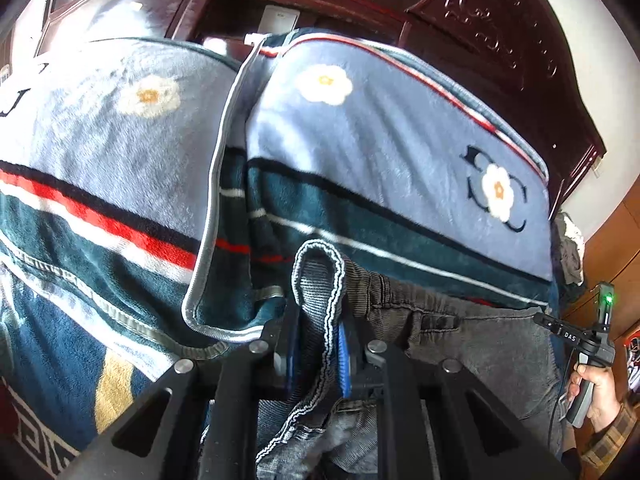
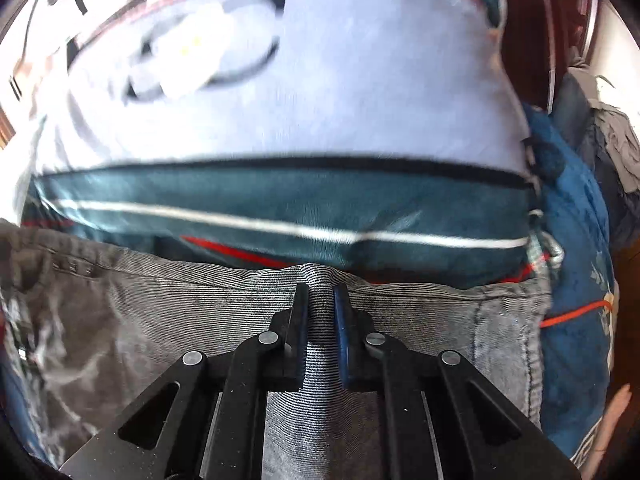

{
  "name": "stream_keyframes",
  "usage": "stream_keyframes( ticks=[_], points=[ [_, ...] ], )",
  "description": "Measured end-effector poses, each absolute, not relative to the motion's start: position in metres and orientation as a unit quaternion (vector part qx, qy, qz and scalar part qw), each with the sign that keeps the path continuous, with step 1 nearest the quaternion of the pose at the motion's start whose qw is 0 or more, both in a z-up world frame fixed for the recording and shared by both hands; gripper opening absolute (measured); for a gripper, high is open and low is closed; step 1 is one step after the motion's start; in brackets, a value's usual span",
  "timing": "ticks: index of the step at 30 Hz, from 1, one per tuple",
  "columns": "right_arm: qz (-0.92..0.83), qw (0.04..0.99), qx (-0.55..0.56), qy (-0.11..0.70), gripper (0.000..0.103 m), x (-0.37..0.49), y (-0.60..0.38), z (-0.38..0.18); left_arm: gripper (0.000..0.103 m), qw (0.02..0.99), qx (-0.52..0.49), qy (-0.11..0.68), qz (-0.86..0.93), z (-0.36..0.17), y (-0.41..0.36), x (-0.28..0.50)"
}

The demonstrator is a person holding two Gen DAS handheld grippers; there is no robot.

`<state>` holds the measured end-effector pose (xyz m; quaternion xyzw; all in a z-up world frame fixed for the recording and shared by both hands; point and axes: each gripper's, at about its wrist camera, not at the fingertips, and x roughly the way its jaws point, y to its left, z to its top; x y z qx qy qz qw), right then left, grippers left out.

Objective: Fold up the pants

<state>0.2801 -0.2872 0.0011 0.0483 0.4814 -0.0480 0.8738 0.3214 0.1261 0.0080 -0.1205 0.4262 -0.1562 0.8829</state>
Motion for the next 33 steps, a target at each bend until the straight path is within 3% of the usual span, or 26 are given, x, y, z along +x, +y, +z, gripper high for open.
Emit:
stream_keyframes(
  ticks=[14,28,33],
  points=[
    [-0.006,0.944,0.037,0.328,0.01,0.221,-0.27,0.111,0.017,0.902,-0.119,0.369,-0.19,0.07,0.147,0.257],
    [0.018,0.928,0.084,0.363,0.01,0.066,-0.262,0.05,0.017,0.854,-0.105,0.44,-0.257,0.02,0.188,0.144],
    [0.019,0.915,0.123,0.382,0.01,0.022,-0.258,0.028,0.018,0.829,-0.058,0.486,-0.271,-0.004,0.188,0.126]
  ],
)
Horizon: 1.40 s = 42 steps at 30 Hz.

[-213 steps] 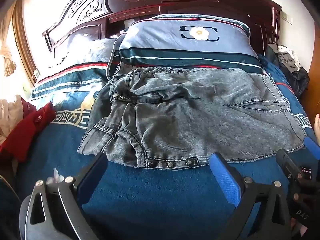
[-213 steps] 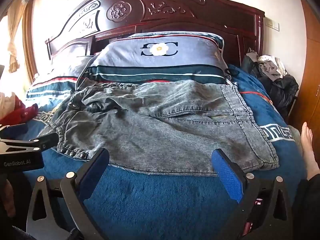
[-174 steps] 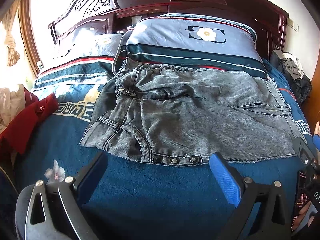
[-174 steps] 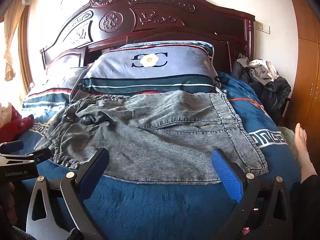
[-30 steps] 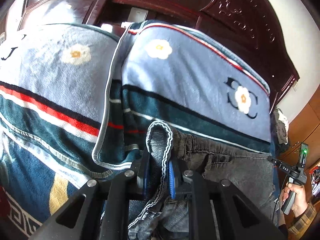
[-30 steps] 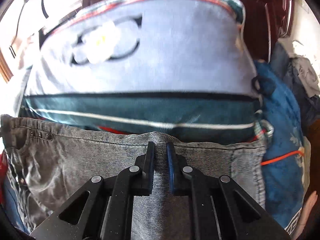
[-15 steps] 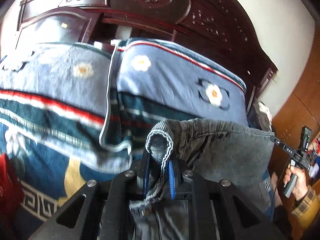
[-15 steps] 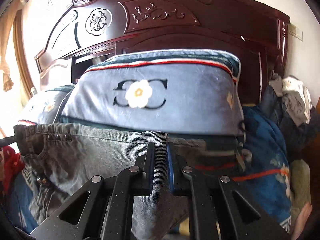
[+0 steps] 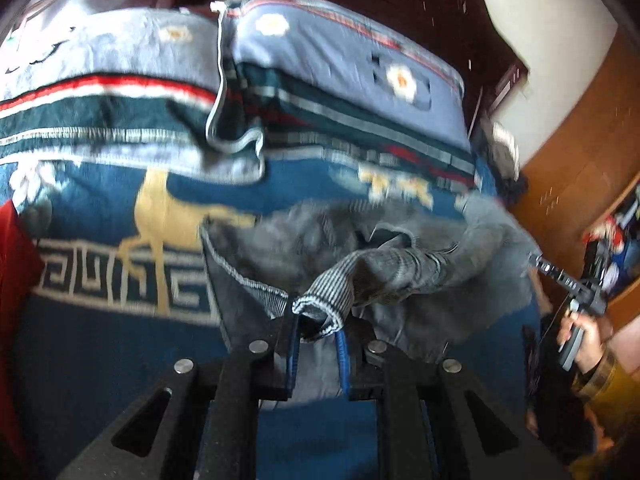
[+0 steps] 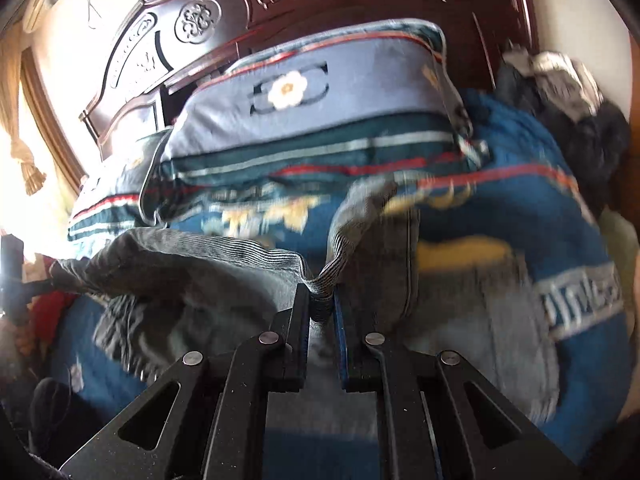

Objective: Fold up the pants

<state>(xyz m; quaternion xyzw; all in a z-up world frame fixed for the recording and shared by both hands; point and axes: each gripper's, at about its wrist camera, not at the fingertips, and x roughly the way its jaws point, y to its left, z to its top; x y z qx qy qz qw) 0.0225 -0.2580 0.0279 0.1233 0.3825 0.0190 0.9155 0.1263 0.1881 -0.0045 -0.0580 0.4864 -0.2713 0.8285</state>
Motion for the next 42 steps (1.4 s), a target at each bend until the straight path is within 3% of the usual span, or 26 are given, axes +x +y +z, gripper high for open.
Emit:
stream_keyframes(
  ticks=[9,11,13,15,17,22,27,35,42],
  points=[
    [-0.001,0.862,0.132,0.49,0.014,-0.002,-0.251,-0.05,0.018,0.778,0.048,0.585,-0.224,-0.07,0.18,0.112],
    [0.001,0.855,0.149,0.498,0.02,-0.002,-0.255,-0.052,0.018,0.779,0.04,0.586,-0.219,-0.066,0.185,0.108],
    [0.0,0.858,0.151,0.491,0.039,-0.005,-0.257,-0.044,0.023,0.784,0.029,0.582,-0.213,-0.056,0.193,0.105],
    [0.001,0.864,0.152,0.48,0.05,-0.009,-0.261,-0.031,0.042,0.794,0.02,0.572,-0.205,-0.043,0.204,0.102],
    [0.0,0.87,0.16,0.466,0.055,-0.016,-0.269,-0.02,0.048,0.806,0.009,0.557,-0.199,-0.027,0.215,0.102],
    [-0.013,0.877,0.215,0.429,0.062,-0.024,-0.303,0.001,0.048,0.835,-0.014,0.516,-0.192,0.011,0.216,0.108],
    [-0.018,0.862,0.295,0.412,0.062,-0.013,-0.331,-0.006,0.048,0.839,-0.025,0.491,-0.234,0.034,0.16,0.123],
    [0.011,0.826,0.376,0.419,0.055,0.0,-0.325,-0.045,0.048,0.791,-0.032,0.504,-0.345,0.033,-0.011,0.165],
    [0.011,0.805,0.461,0.373,0.053,0.022,-0.363,-0.055,0.055,0.748,-0.028,0.537,-0.39,0.015,-0.147,0.199]
  ],
)
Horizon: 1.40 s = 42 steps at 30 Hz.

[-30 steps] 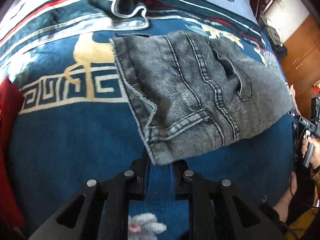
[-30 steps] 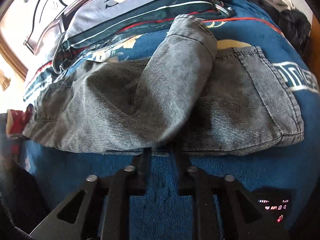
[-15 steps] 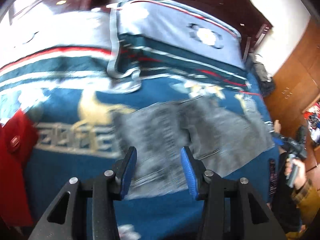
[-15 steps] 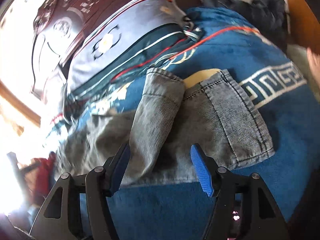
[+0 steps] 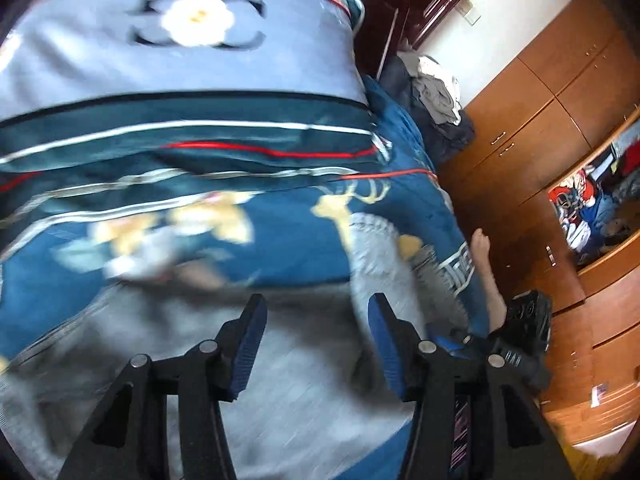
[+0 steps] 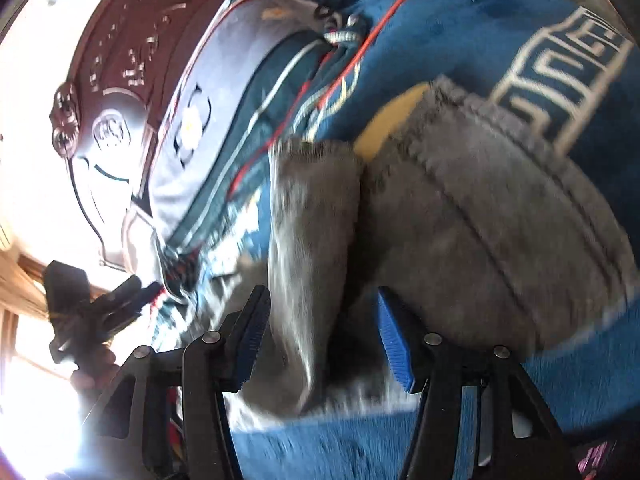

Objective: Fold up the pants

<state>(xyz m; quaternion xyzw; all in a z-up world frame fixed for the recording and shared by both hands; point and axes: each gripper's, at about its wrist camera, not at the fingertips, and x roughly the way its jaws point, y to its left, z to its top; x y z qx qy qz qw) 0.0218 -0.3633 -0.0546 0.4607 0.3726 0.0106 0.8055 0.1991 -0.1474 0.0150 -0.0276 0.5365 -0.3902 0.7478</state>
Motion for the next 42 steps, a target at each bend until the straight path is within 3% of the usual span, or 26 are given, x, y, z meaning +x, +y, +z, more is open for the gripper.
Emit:
stream_keyframes(
  ticks=[5,6,7,9,11,12,13,23,25,27,32,33,35,37,42],
  points=[
    [0.027,0.782,0.497,0.375,0.053,0.046,-0.373,-0.072,0.055,0.713,-0.062,0.588,-0.377,-0.025,-0.214,0.224],
    [0.03,0.778,0.501,0.377,0.047,0.048,-0.372,-0.077,0.055,0.707,-0.065,0.598,-0.373,-0.034,-0.224,0.228],
    [0.032,0.776,0.503,0.381,0.032,0.049,-0.372,-0.081,0.055,0.701,-0.067,0.608,-0.367,-0.043,-0.234,0.23],
    [0.034,0.769,0.508,0.385,0.015,0.05,-0.368,-0.086,0.055,0.689,-0.07,0.625,-0.359,-0.059,-0.249,0.232],
    [0.034,0.77,0.51,0.381,0.013,0.047,-0.368,-0.085,0.049,0.684,-0.07,0.632,-0.357,-0.07,-0.262,0.231],
    [0.036,0.773,0.509,0.377,0.012,0.044,-0.368,-0.082,0.023,0.682,-0.072,0.632,-0.362,-0.071,-0.267,0.228],
    [0.039,0.776,0.508,0.372,0.012,0.042,-0.369,-0.078,0.017,0.68,-0.074,0.629,-0.37,-0.068,-0.271,0.224],
    [0.025,0.884,0.394,0.248,0.011,-0.019,-0.381,0.024,0.015,0.699,-0.058,0.494,-0.514,0.043,-0.315,0.171],
    [0.0,0.897,0.37,0.242,0.012,-0.031,-0.384,0.03,0.019,0.715,-0.012,0.495,-0.494,0.043,-0.329,0.165],
    [-0.046,0.892,0.356,0.274,0.012,-0.033,-0.391,0.021,0.034,0.711,0.021,0.534,-0.457,0.023,-0.337,0.168],
    [-0.135,0.829,0.383,0.385,0.025,-0.04,-0.424,-0.027,0.035,0.692,0.018,0.572,-0.44,-0.008,-0.317,0.15],
    [-0.146,0.82,0.382,0.4,0.035,-0.044,-0.43,-0.032,0.035,0.686,0.009,0.571,-0.45,-0.008,-0.31,0.143],
    [-0.155,0.809,0.387,0.415,0.042,-0.048,-0.437,-0.04,0.035,0.678,0.019,0.563,-0.472,-0.006,-0.293,0.12],
    [-0.152,0.798,0.399,0.427,0.049,-0.05,-0.441,-0.05,0.035,0.671,0.058,0.545,-0.499,-0.005,-0.278,0.093],
    [-0.125,0.764,0.462,0.433,0.054,-0.053,-0.439,-0.07,0.035,0.649,0.205,0.509,-0.528,-0.023,-0.272,0.033]
  ],
)
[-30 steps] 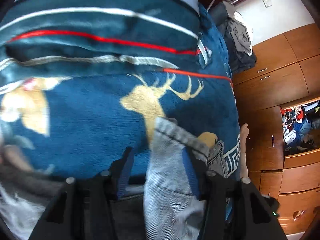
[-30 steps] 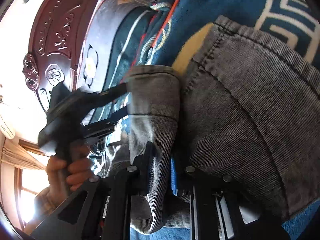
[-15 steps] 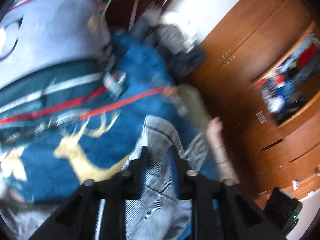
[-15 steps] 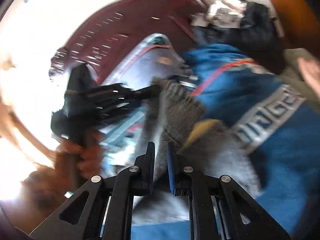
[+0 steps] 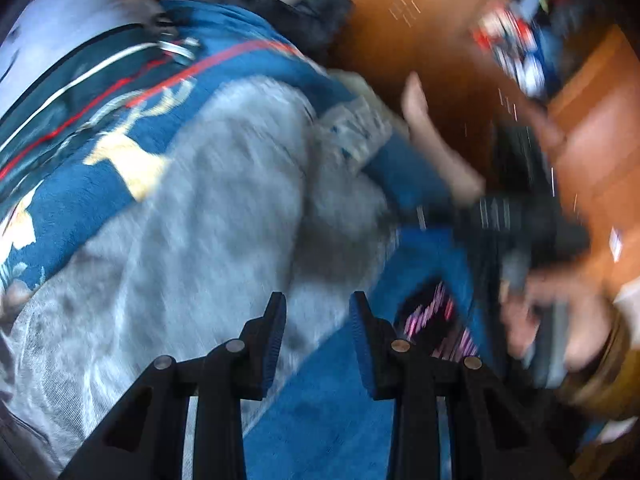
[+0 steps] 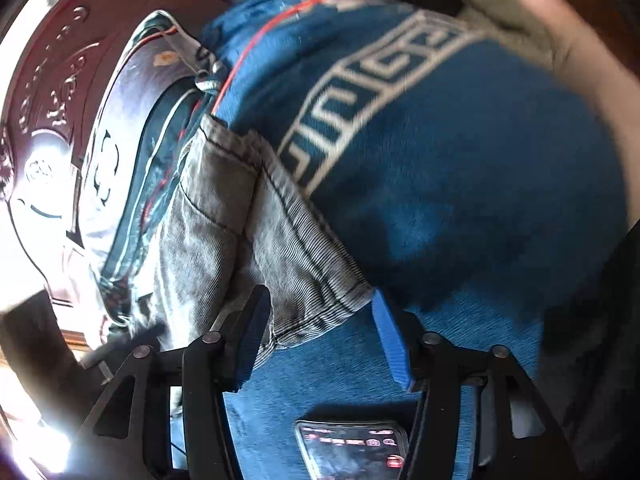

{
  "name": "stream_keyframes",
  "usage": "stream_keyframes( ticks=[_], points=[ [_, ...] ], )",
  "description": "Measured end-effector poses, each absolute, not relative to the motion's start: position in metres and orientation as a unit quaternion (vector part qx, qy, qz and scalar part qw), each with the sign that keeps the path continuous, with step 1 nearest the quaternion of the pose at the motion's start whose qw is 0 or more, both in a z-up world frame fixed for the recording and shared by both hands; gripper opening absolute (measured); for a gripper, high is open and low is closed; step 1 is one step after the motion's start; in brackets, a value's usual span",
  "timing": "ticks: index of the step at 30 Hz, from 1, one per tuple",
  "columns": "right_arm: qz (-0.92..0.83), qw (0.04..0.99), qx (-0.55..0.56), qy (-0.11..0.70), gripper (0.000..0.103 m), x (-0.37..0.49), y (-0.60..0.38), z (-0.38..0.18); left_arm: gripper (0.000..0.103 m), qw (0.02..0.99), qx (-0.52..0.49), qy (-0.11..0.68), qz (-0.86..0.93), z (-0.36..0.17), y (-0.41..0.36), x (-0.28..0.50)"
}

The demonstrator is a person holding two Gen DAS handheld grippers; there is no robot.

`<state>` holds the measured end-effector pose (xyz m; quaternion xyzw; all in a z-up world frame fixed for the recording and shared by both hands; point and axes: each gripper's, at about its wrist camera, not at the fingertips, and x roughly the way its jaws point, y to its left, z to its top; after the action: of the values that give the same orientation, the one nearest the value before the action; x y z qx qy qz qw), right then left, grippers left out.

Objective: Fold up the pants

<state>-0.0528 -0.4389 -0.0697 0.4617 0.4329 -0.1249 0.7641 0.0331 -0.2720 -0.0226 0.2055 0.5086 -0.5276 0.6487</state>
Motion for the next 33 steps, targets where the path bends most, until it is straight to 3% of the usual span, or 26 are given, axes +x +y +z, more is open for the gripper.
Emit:
stream_keyframes(
  ticks=[2,4,7,8,11,14,17,18,19,23,24,25,27,29,33],
  points=[
    [-0.128,0.764,0.464,0.43,0.051,-0.054,-0.438,-0.07,0.035,0.64,0.261,0.493,-0.529,-0.034,-0.27,0.015],
    [-0.127,0.765,0.467,0.425,0.026,-0.05,-0.438,-0.072,0.035,0.633,0.304,0.478,-0.527,-0.045,-0.272,0.001],
    [-0.119,0.768,0.477,0.411,0.019,-0.048,-0.438,-0.07,0.035,0.631,0.333,0.475,-0.516,-0.062,-0.276,-0.006],
    [-0.121,0.776,0.47,0.403,0.019,-0.049,-0.437,-0.066,0.031,0.636,0.332,0.474,-0.51,-0.065,-0.276,-0.006],
    [-0.129,0.812,0.426,0.379,0.017,-0.05,-0.43,-0.043,0.006,0.654,0.29,0.481,-0.506,-0.061,-0.274,0.0],
    [-0.154,0.834,0.337,0.409,0.017,-0.04,-0.413,-0.034,0.005,0.631,0.269,0.509,-0.521,-0.066,-0.274,-0.001],
    [-0.154,0.797,0.356,0.463,0.018,-0.04,-0.42,-0.062,0.005,0.63,0.268,0.51,-0.521,-0.063,-0.273,-0.001],
    [-0.15,0.791,0.379,0.457,0.02,-0.044,-0.426,-0.063,0.005,0.626,0.251,0.519,-0.526,-0.056,-0.269,0.001],
    [-0.149,0.792,0.387,0.449,0.029,-0.046,-0.429,-0.057,0.005,0.625,0.227,0.523,-0.533,-0.047,-0.266,0.007],
    [-0.166,0.834,0.357,0.386,0.046,-0.055,-0.438,-0.014,0.011,0.63,0.155,0.515,-0.56,-0.01,-0.255,0.032],
    [-0.152,0.842,0.362,0.371,0.059,-0.051,-0.443,-0.006,0.017,0.637,0.137,0.513,-0.559,0.0,-0.255,0.045],
    [-0.131,0.846,0.367,0.363,0.063,-0.042,-0.447,0.0,0.021,0.645,0.125,0.513,-0.553,0.006,-0.256,0.057],
    [-0.086,0.851,0.377,0.355,0.063,-0.021,-0.453,0.005,0.045,0.669,0.096,0.518,-0.524,0.014,-0.264,0.091],
    [-0.073,0.848,0.39,0.353,0.063,-0.004,-0.461,0.002,0.057,0.681,0.06,0.54,-0.491,0.013,-0.274,0.131],
    [-0.091,0.831,0.434,0.336,0.063,-0.003,-0.474,-0.013,0.057,0.667,0.014,0.589,-0.457,-0.014,-0.297,0.175]
  ],
)
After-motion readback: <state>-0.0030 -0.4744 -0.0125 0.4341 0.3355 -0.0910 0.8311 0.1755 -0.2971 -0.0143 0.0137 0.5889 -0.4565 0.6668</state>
